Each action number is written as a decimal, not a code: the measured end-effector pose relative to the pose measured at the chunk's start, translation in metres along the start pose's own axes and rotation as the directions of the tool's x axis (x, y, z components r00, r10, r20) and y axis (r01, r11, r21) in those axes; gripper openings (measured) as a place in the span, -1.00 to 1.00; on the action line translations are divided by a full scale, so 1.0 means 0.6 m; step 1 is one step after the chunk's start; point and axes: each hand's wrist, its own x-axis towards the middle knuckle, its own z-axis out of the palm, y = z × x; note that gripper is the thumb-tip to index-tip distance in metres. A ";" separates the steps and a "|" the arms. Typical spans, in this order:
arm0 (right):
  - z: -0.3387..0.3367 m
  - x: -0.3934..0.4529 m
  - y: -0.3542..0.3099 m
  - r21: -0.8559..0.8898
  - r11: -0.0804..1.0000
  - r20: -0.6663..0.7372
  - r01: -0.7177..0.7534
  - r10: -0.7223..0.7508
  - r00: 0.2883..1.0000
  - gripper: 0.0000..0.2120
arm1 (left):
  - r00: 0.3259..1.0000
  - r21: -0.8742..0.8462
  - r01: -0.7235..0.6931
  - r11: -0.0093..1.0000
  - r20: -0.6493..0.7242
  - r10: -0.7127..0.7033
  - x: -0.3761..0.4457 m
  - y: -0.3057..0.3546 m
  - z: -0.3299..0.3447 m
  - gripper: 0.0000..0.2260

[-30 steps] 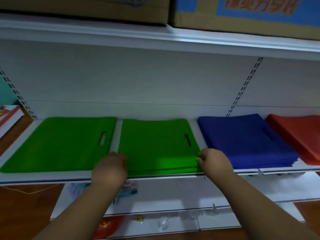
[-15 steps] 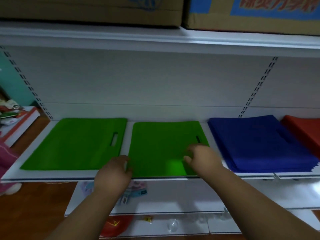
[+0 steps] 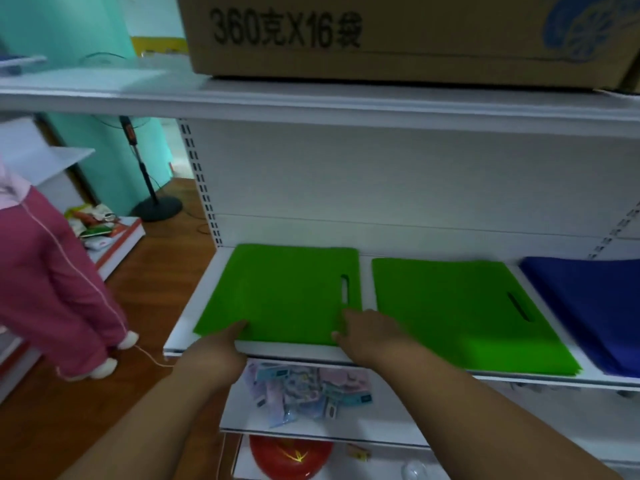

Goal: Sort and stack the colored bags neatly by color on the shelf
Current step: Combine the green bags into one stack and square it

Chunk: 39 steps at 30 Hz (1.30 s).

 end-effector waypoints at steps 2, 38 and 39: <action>0.013 0.000 -0.013 0.015 0.998 -0.021 -0.060 0.060 0.998 -0.58 | 0.999 -0.034 -0.034 0.999 -0.018 0.034 -0.009 -0.024 0.012 -0.42; -0.012 -0.158 0.469 0.021 0.943 -0.326 -0.331 0.320 0.890 -0.87 | 0.987 0.150 -0.143 0.978 -0.050 0.151 -0.037 0.398 0.145 -0.65; -0.011 -0.155 0.476 0.026 0.946 -0.322 -0.324 0.315 0.893 -0.87 | 0.990 0.179 -0.122 0.976 -0.043 0.132 -0.037 0.406 0.148 -0.67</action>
